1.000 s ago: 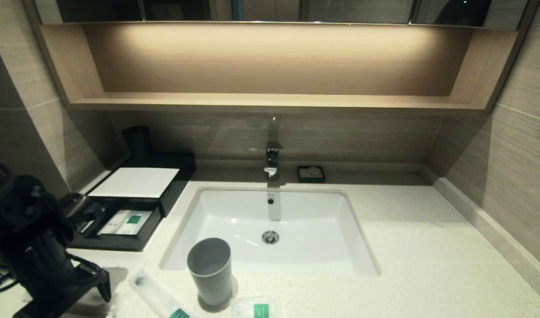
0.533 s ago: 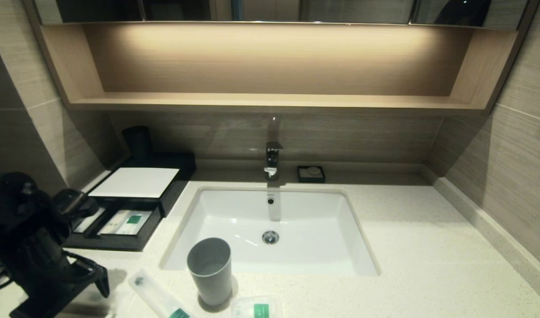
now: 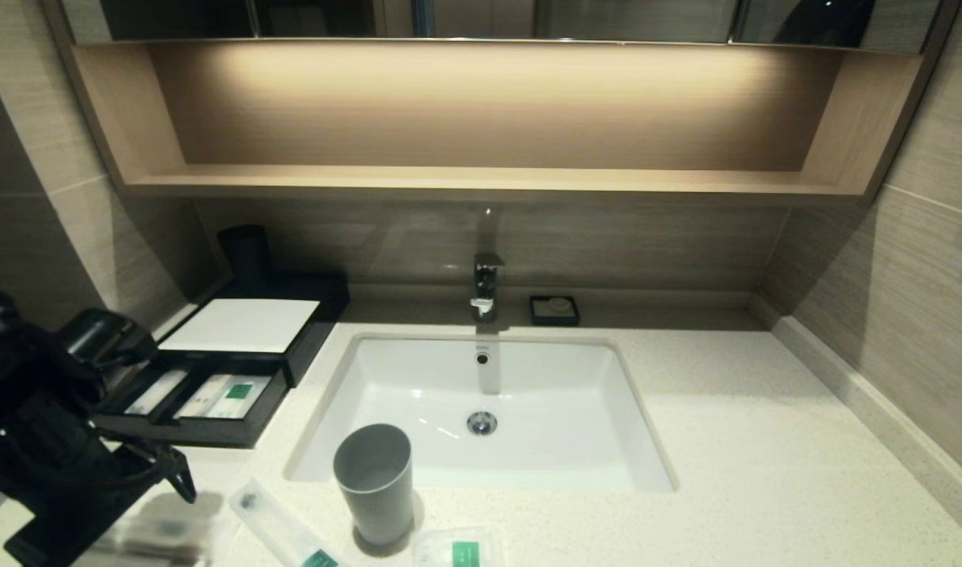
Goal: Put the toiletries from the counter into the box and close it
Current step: Pick up the bathroom toiletry
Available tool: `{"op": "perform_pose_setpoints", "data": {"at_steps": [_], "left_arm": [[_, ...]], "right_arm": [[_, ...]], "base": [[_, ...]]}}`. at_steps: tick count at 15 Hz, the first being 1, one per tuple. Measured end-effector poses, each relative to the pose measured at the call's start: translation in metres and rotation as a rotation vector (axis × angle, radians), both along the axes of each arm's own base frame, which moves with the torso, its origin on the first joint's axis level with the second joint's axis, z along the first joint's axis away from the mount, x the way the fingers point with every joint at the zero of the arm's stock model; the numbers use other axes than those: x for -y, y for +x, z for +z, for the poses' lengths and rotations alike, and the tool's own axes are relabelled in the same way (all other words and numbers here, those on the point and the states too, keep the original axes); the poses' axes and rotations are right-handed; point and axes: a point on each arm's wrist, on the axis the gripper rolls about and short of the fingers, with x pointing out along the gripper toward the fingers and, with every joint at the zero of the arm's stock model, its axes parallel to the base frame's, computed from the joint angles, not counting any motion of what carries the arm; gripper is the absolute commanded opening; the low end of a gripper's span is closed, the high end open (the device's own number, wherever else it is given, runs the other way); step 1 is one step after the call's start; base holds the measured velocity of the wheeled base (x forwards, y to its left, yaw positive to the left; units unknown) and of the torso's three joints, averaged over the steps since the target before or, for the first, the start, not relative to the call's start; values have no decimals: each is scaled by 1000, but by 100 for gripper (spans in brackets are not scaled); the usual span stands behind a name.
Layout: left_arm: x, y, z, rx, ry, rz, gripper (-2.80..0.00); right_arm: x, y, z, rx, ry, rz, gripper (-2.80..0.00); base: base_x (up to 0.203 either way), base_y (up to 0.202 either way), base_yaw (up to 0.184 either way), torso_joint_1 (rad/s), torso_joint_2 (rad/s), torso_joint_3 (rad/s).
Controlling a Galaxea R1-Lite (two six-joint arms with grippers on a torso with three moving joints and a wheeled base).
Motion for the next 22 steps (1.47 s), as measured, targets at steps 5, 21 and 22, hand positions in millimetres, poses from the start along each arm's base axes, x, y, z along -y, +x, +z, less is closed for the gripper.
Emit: {"op": "perform_pose_setpoints", "data": {"at_steps": [5,21,22], "left_arm": [[13,-8,14,65,-50,-68,0],[12,-27,42,170,-84,-64,0],[12,-26,38,101,-75,-59,0]], "right_arm": [[0,0,0,0,0,0,-280],[0,0,0,0,0,0,-280],[0,0,0,0,0,0,-280]], "base": [[0,0,0,0,0,0],[0,0,0,0,0,0],[0,0,0,0,0,0]]}}
